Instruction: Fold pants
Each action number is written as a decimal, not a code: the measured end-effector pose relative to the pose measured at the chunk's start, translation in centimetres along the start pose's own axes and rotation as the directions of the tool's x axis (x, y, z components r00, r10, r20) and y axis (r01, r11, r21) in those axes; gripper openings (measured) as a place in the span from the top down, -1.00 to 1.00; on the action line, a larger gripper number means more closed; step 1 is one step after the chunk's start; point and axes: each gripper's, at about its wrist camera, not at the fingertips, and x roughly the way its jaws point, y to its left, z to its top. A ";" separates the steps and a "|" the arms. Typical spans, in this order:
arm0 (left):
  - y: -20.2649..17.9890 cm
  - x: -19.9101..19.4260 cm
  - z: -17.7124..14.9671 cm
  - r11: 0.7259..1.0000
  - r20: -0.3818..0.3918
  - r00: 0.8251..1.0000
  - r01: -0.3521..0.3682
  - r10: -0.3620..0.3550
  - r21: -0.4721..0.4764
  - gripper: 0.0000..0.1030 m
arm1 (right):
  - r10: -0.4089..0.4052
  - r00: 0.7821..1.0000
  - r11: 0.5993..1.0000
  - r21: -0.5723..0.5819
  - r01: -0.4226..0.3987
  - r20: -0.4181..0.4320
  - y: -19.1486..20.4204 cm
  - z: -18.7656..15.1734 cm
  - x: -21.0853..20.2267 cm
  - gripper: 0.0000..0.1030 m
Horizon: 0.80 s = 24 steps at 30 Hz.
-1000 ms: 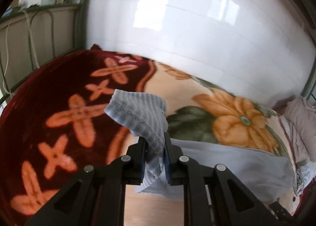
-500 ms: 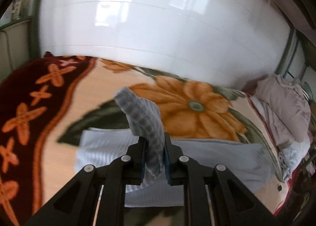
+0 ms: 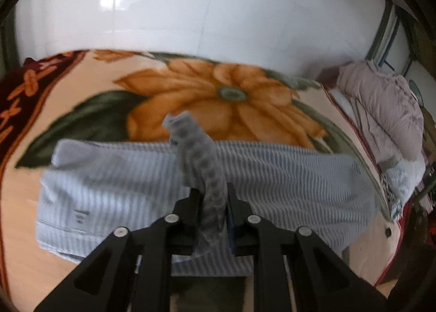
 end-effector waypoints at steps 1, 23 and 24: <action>0.0 0.2 -0.2 1.000 -0.018 1.000 0.007 -0.007 0.005 0.63 | -0.001 1.000 1.000 -0.004 0.001 -0.001 0.1 0.0 0.0 -0.07; 5.9 -6.1 -3.1 0.997 0.015 0.998 -0.065 0.065 0.028 -0.19 | 0.029 0.997 0.995 -0.092 -0.036 -0.076 6.8 4.5 3.5 -0.27; 6.4 -6.2 -3.3 0.996 0.013 0.997 -0.080 0.080 0.025 -0.19 | 0.032 0.995 0.996 -0.083 -0.040 -0.094 6.8 4.6 4.1 -0.27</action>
